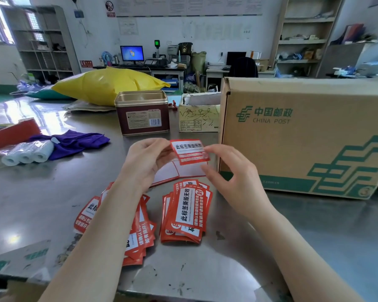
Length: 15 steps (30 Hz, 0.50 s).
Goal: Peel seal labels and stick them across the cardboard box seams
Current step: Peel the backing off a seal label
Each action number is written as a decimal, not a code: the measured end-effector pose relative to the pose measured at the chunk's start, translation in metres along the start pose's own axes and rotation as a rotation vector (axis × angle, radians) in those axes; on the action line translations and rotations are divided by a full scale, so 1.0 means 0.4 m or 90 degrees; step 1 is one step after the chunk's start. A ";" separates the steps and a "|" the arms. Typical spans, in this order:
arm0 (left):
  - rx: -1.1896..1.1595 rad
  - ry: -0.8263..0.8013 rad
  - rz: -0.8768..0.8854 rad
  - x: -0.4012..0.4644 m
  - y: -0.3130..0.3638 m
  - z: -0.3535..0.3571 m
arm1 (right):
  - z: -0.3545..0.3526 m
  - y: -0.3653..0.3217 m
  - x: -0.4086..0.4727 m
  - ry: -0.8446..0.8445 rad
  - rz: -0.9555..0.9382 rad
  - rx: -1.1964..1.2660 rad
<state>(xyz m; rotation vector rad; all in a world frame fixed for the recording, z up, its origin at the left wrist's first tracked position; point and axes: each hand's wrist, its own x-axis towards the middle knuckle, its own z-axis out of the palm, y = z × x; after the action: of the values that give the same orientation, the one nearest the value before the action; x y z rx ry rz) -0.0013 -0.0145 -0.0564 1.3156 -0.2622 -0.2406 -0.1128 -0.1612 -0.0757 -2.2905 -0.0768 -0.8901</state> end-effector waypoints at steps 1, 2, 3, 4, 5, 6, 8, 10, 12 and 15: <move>0.033 -0.040 0.004 -0.003 -0.002 0.005 | 0.003 -0.006 -0.001 -0.026 0.016 0.016; 0.069 -0.074 0.004 -0.005 -0.005 0.009 | 0.007 -0.009 -0.002 -0.051 0.031 0.025; 0.101 -0.098 0.000 -0.005 -0.007 0.011 | 0.010 -0.011 -0.002 -0.069 0.039 0.027; 0.126 -0.116 -0.008 -0.005 -0.008 0.011 | 0.013 -0.010 -0.001 -0.079 0.044 0.025; 0.146 -0.133 -0.016 -0.005 -0.010 0.009 | 0.014 -0.008 0.000 -0.084 0.047 0.021; 0.158 -0.152 -0.022 -0.006 -0.011 0.008 | 0.014 -0.007 0.001 -0.085 0.048 0.017; 0.165 -0.185 -0.019 -0.009 -0.011 0.006 | 0.014 -0.002 0.002 -0.087 0.043 0.007; 0.164 -0.212 -0.005 -0.012 -0.010 0.006 | 0.015 -0.001 0.002 -0.087 0.039 -0.001; 0.163 -0.241 0.000 -0.016 -0.008 0.007 | 0.015 -0.003 0.001 -0.087 0.029 0.001; 0.158 -0.260 -0.005 -0.017 -0.005 0.007 | 0.014 -0.006 0.000 -0.084 0.022 0.002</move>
<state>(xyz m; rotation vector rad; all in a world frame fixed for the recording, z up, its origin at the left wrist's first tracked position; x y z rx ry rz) -0.0085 -0.0153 -0.0583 1.5055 -0.6482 -0.4973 -0.1104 -0.1559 -0.0772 -2.3384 -0.0962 -0.7199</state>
